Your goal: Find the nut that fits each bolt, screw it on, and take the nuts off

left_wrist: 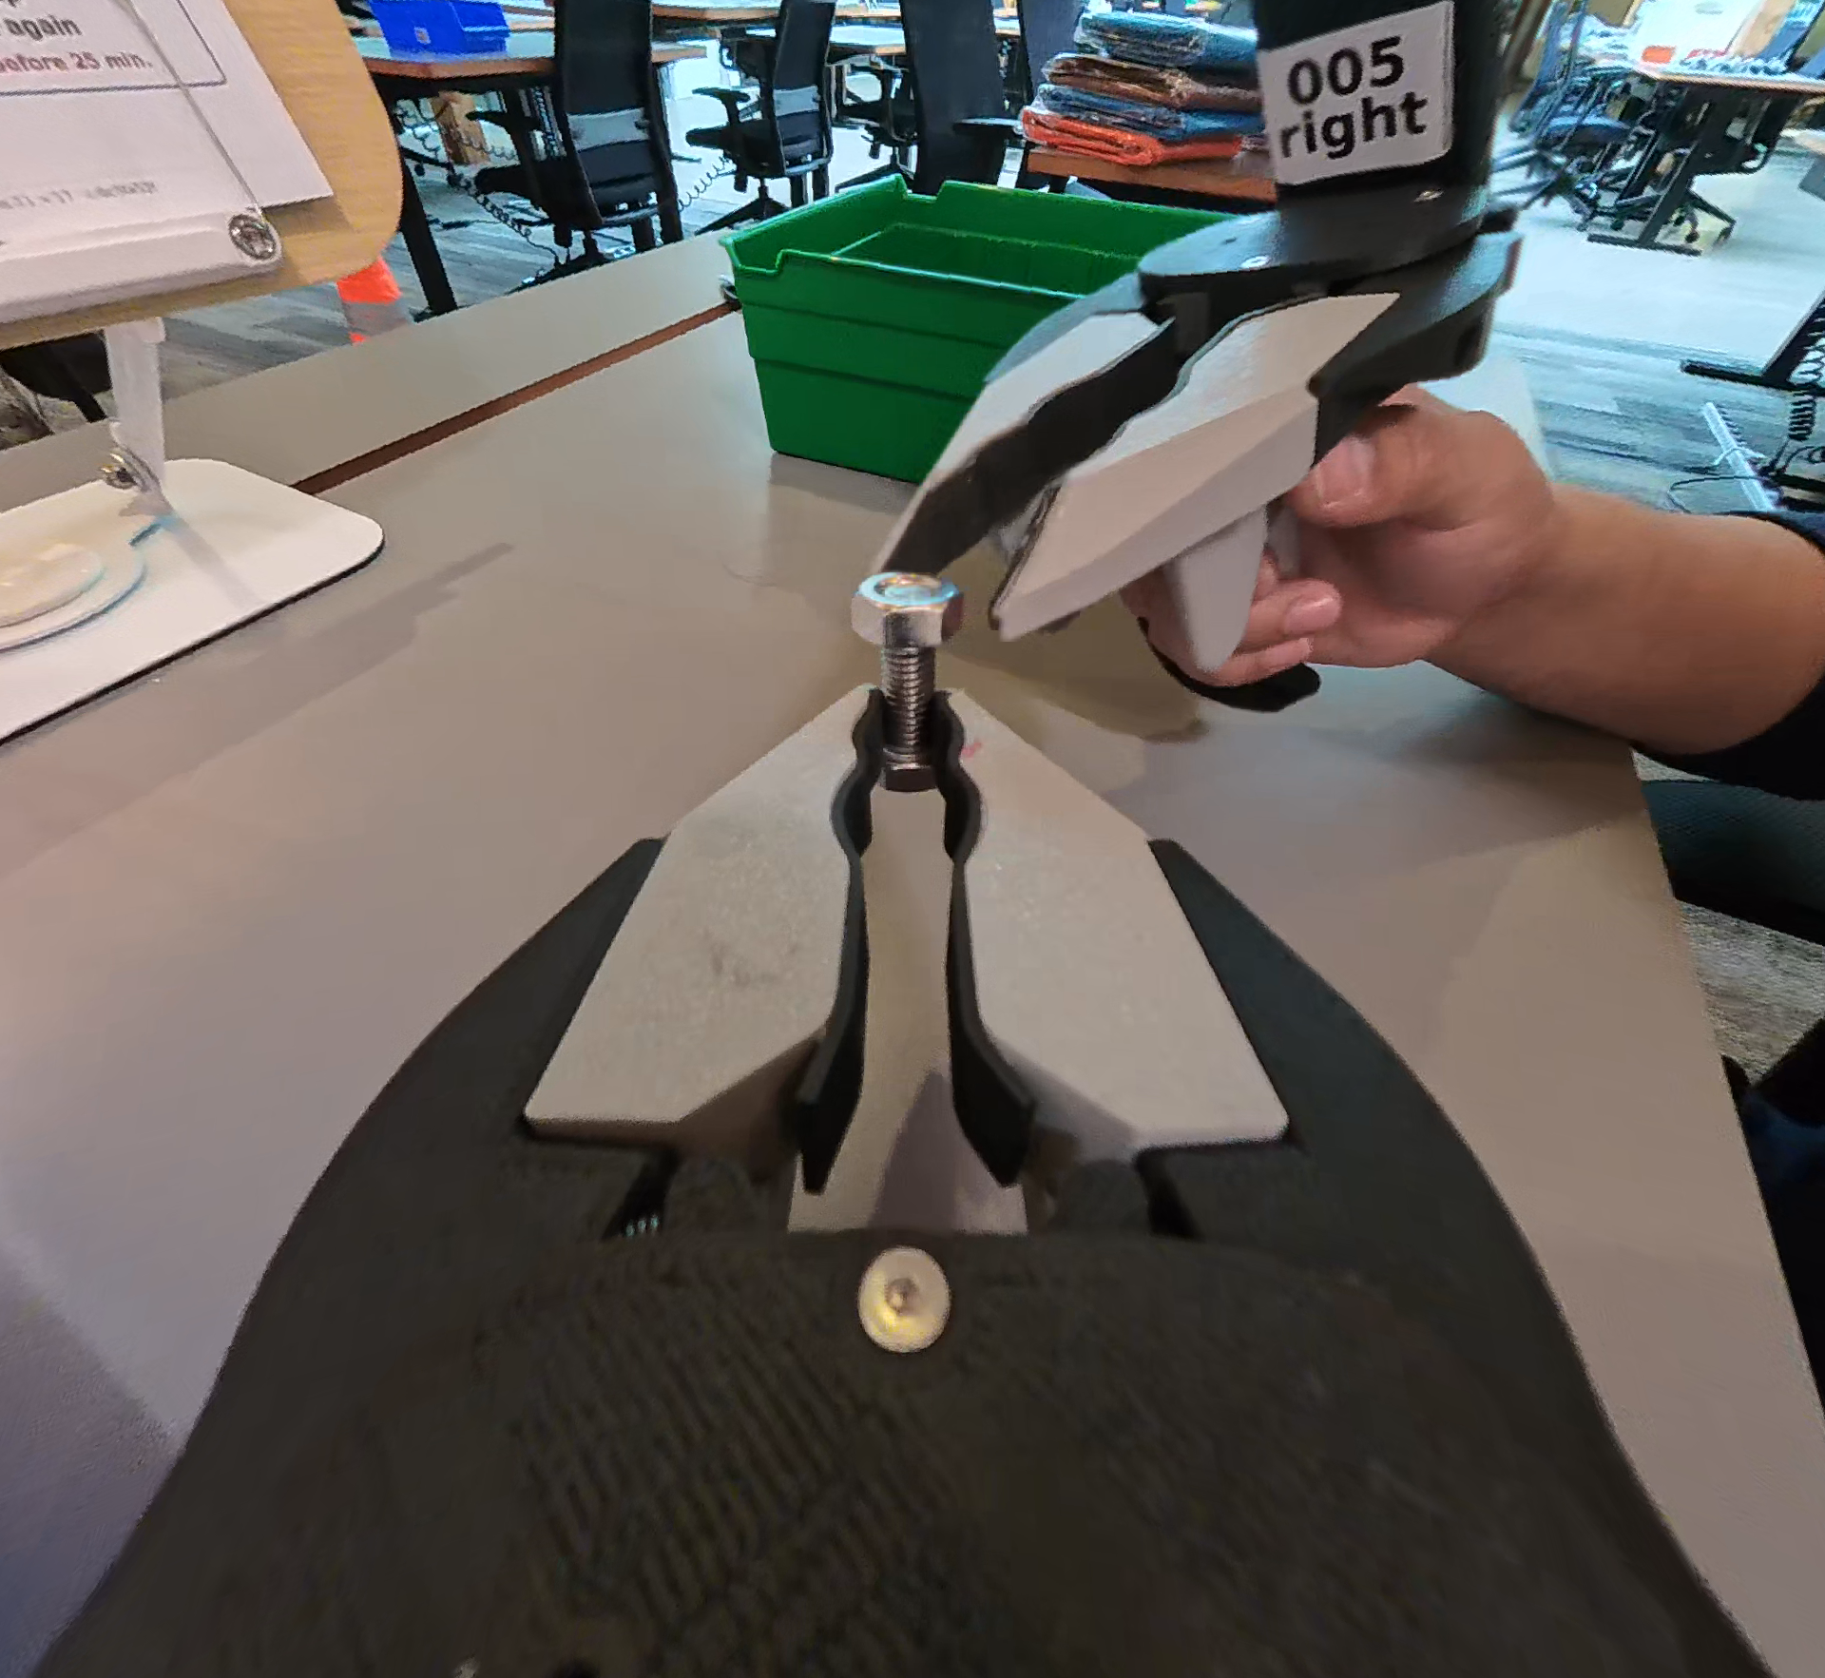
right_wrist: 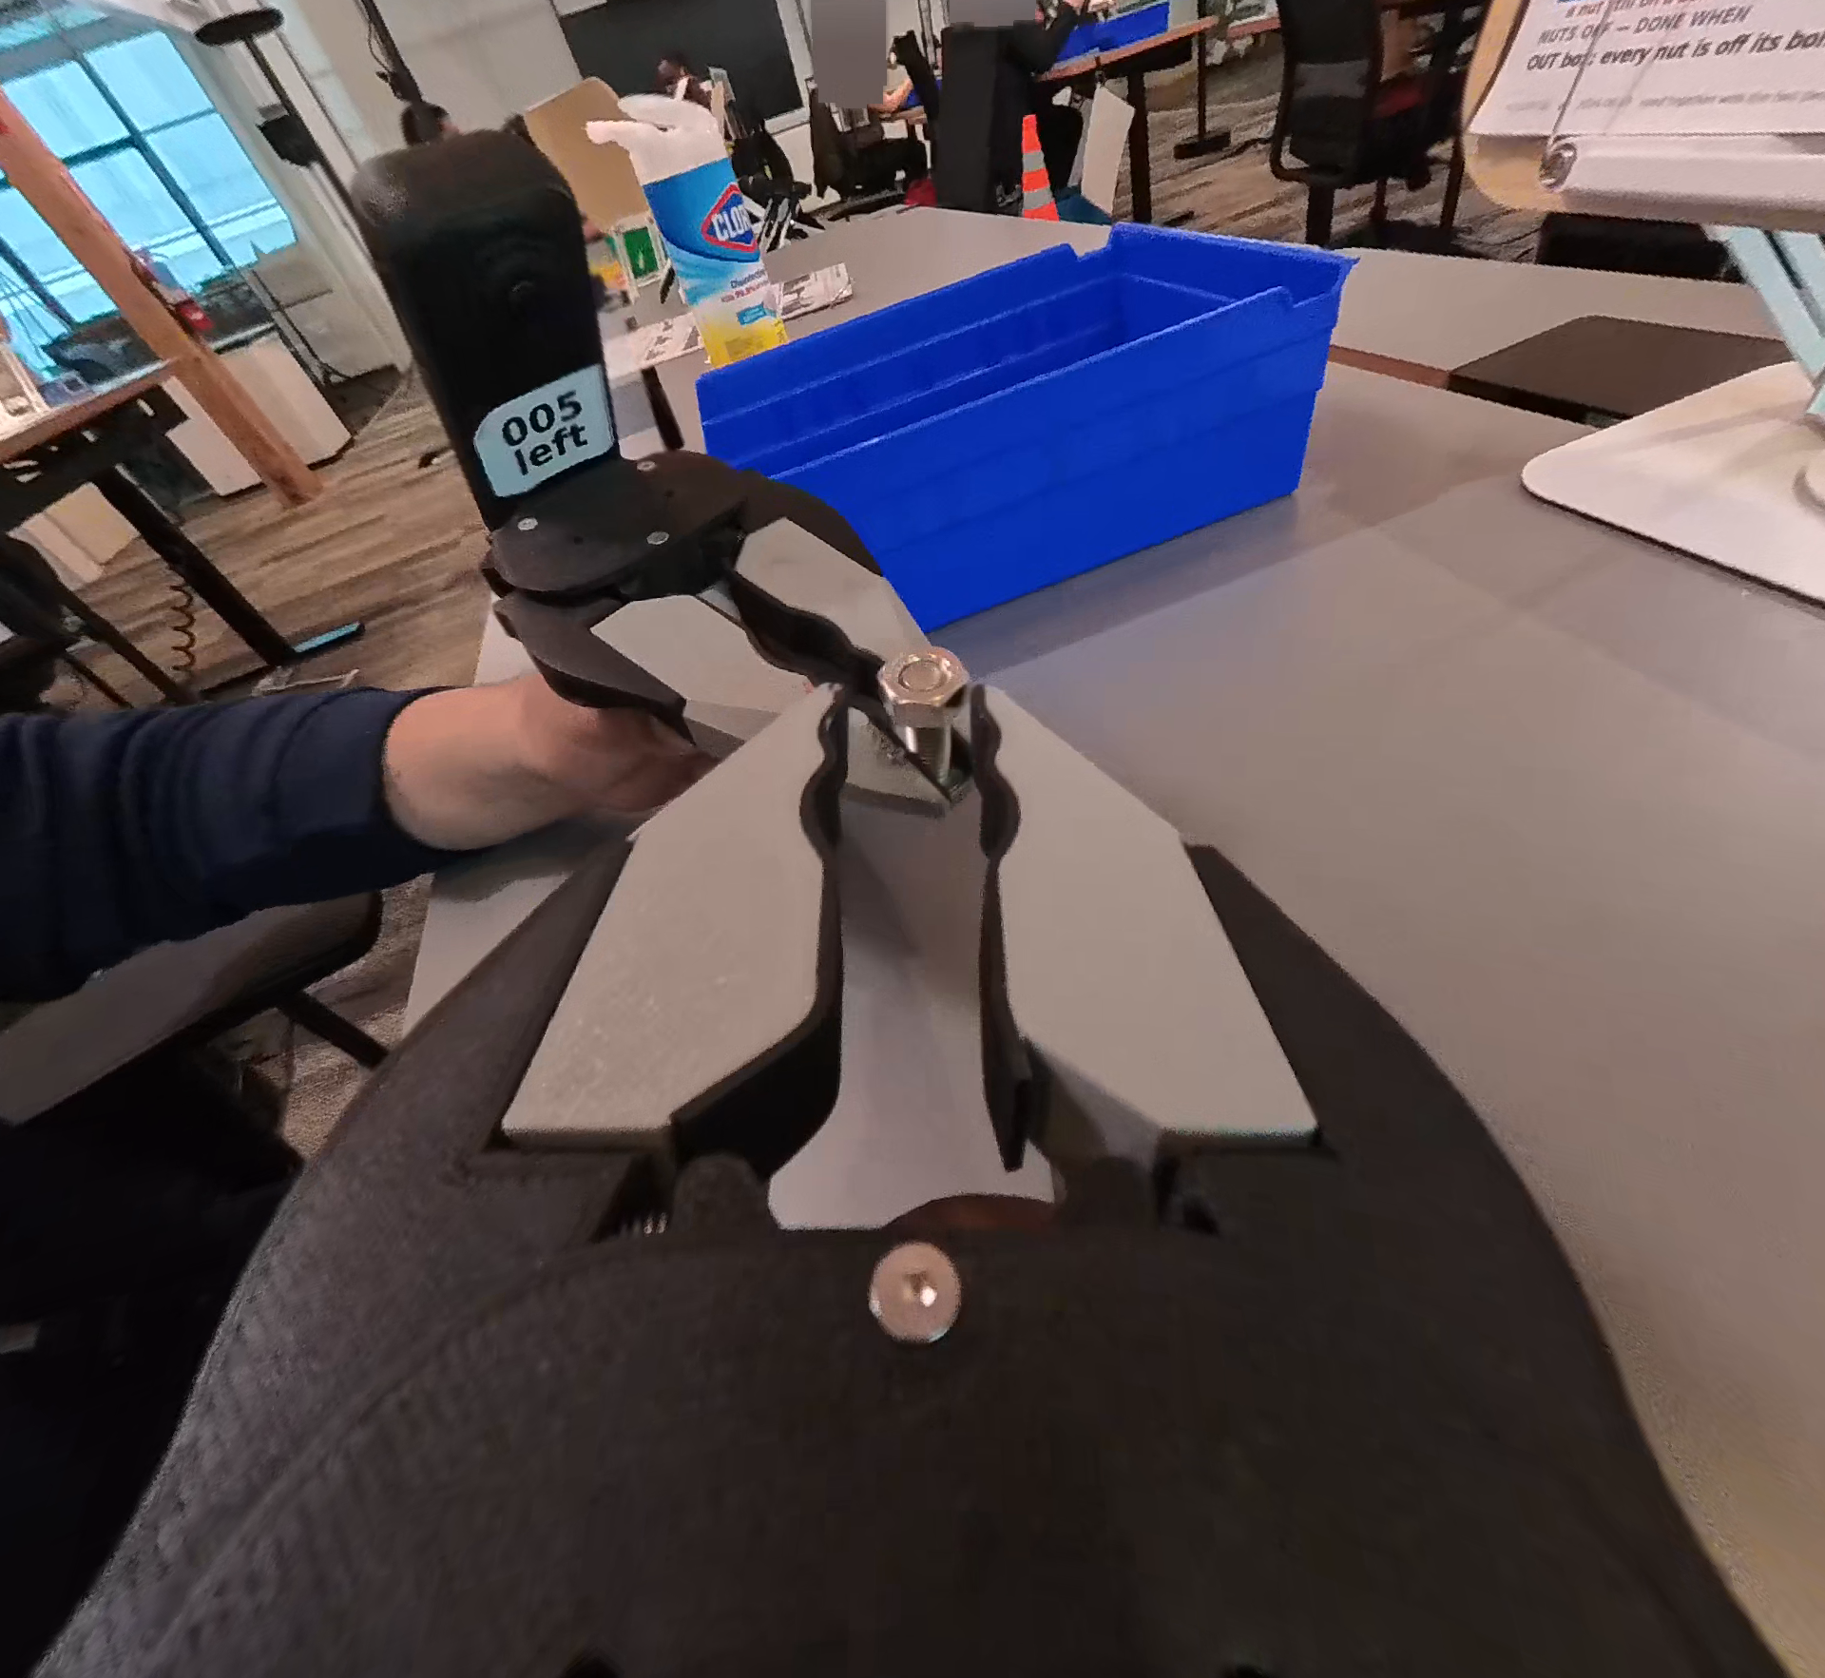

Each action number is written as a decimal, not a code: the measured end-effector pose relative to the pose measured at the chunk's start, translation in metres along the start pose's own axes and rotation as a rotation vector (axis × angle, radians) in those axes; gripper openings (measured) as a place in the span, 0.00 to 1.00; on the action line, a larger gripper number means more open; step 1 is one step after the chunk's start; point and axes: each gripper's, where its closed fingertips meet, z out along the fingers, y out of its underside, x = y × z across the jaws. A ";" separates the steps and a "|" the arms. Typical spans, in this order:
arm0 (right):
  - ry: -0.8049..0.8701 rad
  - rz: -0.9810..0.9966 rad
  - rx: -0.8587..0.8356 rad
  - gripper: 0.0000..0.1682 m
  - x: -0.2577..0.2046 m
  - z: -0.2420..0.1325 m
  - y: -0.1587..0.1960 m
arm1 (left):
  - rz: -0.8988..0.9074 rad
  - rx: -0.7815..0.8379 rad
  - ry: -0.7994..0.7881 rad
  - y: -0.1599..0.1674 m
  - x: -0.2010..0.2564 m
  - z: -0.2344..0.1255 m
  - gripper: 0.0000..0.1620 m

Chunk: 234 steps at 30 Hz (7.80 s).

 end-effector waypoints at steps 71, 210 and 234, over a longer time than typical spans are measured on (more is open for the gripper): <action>0.065 -0.014 0.031 0.16 0.008 -0.002 -0.006 | -0.026 0.002 -0.019 -0.001 -0.004 0.003 0.04; 0.860 -0.387 -0.214 0.04 0.037 -0.154 -0.043 | 0.104 -0.113 -0.097 0.018 -0.006 0.006 0.12; 1.067 0.096 -0.902 0.21 0.175 -0.314 0.085 | 0.131 -0.119 -0.053 0.017 0.005 0.009 0.08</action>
